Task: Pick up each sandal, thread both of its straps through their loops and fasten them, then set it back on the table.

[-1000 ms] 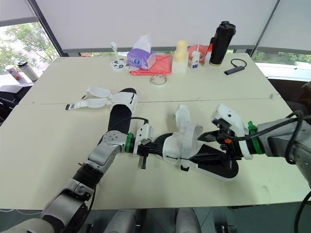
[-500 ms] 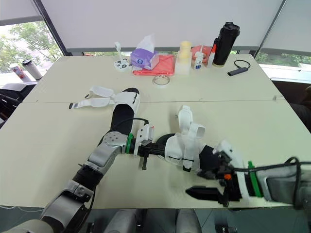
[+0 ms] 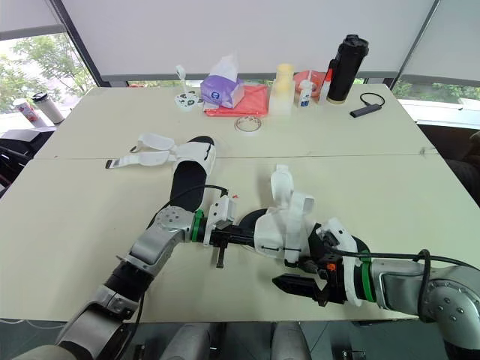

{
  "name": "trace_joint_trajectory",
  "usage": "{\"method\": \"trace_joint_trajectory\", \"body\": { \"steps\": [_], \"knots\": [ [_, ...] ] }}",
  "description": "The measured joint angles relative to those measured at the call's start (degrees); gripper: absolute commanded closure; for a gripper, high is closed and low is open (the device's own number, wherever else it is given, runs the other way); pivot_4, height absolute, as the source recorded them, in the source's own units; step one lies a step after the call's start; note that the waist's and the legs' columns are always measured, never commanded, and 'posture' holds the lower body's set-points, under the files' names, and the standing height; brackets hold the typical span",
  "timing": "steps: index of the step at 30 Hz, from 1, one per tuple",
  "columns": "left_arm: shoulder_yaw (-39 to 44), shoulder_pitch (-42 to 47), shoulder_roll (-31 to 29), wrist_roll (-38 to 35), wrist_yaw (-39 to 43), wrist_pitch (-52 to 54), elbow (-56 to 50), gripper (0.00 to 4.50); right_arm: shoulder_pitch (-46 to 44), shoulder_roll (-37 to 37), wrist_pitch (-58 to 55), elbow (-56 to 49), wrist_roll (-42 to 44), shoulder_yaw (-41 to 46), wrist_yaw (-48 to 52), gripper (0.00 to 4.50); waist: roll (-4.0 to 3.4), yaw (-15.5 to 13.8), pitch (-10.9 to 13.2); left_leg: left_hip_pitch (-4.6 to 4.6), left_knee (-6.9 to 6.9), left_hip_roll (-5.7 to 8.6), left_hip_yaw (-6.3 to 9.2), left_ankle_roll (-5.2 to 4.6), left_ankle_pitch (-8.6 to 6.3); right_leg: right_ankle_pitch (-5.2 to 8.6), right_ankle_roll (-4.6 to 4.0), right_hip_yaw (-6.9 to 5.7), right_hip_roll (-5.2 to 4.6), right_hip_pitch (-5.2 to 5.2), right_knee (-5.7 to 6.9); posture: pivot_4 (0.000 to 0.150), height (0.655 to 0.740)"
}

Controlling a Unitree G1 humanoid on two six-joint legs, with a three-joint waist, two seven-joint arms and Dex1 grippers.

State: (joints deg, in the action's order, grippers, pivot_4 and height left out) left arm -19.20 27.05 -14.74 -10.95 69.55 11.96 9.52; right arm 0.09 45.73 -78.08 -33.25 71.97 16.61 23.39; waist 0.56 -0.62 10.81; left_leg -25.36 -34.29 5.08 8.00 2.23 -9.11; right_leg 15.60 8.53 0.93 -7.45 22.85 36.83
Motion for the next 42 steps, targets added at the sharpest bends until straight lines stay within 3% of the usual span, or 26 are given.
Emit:
{"method": "trace_joint_trajectory", "body": {
  "steps": [10,24,38,41,42],
  "knots": [
    [0.07,-0.6,-0.11,-0.56,-2.71,0.88,-1.06,4.5,-6.93,0.39,3.39,7.56,-5.85,-5.48,3.09,0.06,-0.01,-0.03,0.0,0.0,0.01,0.0,0.01,0.0,0.0,0.0,0.0,0.0,0.01,0.0,-0.03,0.15,0.7296],
    [0.41,5.4,-1.46,0.12,-2.41,-6.73,9.43,4.5,-7.89,5.36,6.21,8.99,-9.88,-6.31,12.76,0.06,-0.01,-0.01,0.0,0.0,0.01,0.0,-0.01,0.0,-0.01,0.0,0.0,-0.02,0.01,-0.04,-0.09,0.15,0.7296],
    [0.63,8.89,-0.46,0.55,-2.15,-11.45,16.37,4.5,-11.56,4.64,6.81,9.98,-13.02,-10.3,17.37,0.06,0.0,-0.07,0.01,0.0,0.02,0.01,0.0,-0.02,-0.02,-0.08,0.13,-0.02,0.01,-0.04,-0.14,0.15,0.7296],
    [0.96,10.12,-0.18,0.83,-2.54,-12.49,18.33,4.5,-11.85,4.57,6.86,9.98,-13.24,-10.64,17.46,0.88,0.0,-0.04,0.01,0.0,0.02,0.01,0.0,-0.02,-0.02,-0.1,0.18,-0.02,0.01,-0.04,-0.14,0.15,0.7296],
    [1.0,10.49,-0.08,0.86,-2.55,-12.61,18.86,4.5,-11.87,4.57,6.9,9.98,-13.28,-10.64,17.46,1.4,0.0,-0.06,0.01,-0.01,0.02,0.01,0.01,-0.02,-0.02,-0.1,0.19,-0.02,0.01,-0.04,-0.14,0.15,0.7296]
  ]
}}
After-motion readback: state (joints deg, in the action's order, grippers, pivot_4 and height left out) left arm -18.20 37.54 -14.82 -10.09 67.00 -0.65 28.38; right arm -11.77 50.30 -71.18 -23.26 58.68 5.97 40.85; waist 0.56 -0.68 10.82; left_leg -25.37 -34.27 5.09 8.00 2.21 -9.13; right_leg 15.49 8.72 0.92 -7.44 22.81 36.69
